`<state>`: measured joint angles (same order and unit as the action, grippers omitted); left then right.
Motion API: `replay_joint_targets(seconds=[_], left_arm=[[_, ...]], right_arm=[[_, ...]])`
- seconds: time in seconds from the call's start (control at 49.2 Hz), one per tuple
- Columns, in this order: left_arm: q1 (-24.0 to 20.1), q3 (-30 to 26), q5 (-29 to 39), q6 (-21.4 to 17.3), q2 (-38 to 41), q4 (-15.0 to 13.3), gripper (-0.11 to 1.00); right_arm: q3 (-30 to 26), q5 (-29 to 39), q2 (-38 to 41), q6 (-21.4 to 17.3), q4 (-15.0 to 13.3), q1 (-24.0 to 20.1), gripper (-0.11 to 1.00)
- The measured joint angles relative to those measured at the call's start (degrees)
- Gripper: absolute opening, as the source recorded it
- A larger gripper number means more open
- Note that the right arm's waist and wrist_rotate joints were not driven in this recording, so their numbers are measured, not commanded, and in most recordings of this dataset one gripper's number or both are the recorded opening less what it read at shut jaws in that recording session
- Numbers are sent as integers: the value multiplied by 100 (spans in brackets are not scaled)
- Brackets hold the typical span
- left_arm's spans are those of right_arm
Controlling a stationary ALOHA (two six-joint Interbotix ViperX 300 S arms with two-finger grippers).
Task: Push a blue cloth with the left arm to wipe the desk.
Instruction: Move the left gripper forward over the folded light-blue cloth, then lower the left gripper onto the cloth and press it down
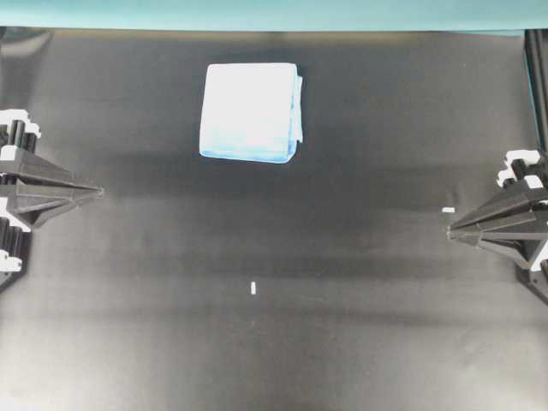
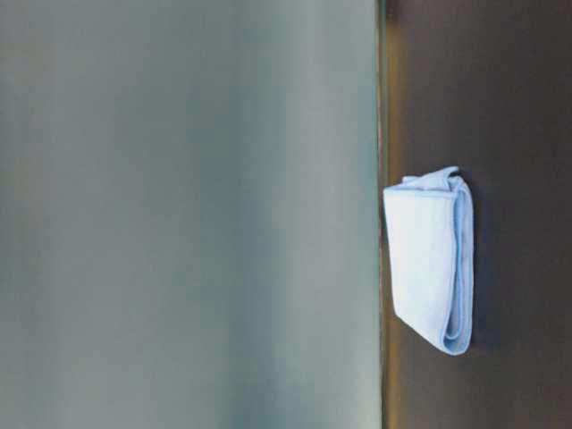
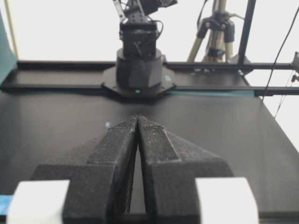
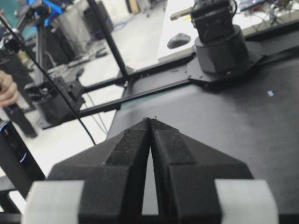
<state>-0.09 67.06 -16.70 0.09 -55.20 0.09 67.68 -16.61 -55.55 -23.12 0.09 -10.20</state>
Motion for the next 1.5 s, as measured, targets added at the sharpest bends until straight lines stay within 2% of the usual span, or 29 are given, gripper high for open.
replay_joint_targets(seconds=[0.061, 0.163, 0.549, 0.752, 0.813, 0.874, 1.036, 1.138, 1.199, 1.321, 1.504], left_arm=[[-9, -18, 0, 9, 44, 70, 9], [-185, -149, 0, 35, 431, 202, 1], [-888, -905, -237, 369, 2259, 220, 1], [-1371, -1459, 105, 519, 3243, 220, 3], [-1521, -1617, 211, 519, 3533, 220, 9], [-1661, -1775, 299, 527, 3806, 220, 21], [-1995, -2232, 703, 694, 4544, 220, 69], [-2039, -2566, 993, 844, 4939, 220, 89], [-2057, -2804, 1178, 879, 5203, 220, 90], [-2224, -3208, 1450, 879, 5722, 220, 86], [-2531, -3621, 1529, 826, 6381, 220, 87]], right_arm=[[0, 0, 0, 0, 0, 0, 3], [0, 62, 0, 0, 9, 0, 1], [9, 571, -26, 0, 9, 0, 1], [0, 615, -44, 0, 9, 0, 1], [0, 624, -44, -9, 9, 0, 1], [0, 624, -53, -9, 0, 0, 1], [0, 633, -70, 0, 9, 0, 1], [0, 642, -70, 0, 9, 9, 1], [0, 642, -70, -9, 9, 0, 1], [0, 642, -79, 0, 9, 0, 1], [0, 642, -97, -9, 9, 0, 1]])
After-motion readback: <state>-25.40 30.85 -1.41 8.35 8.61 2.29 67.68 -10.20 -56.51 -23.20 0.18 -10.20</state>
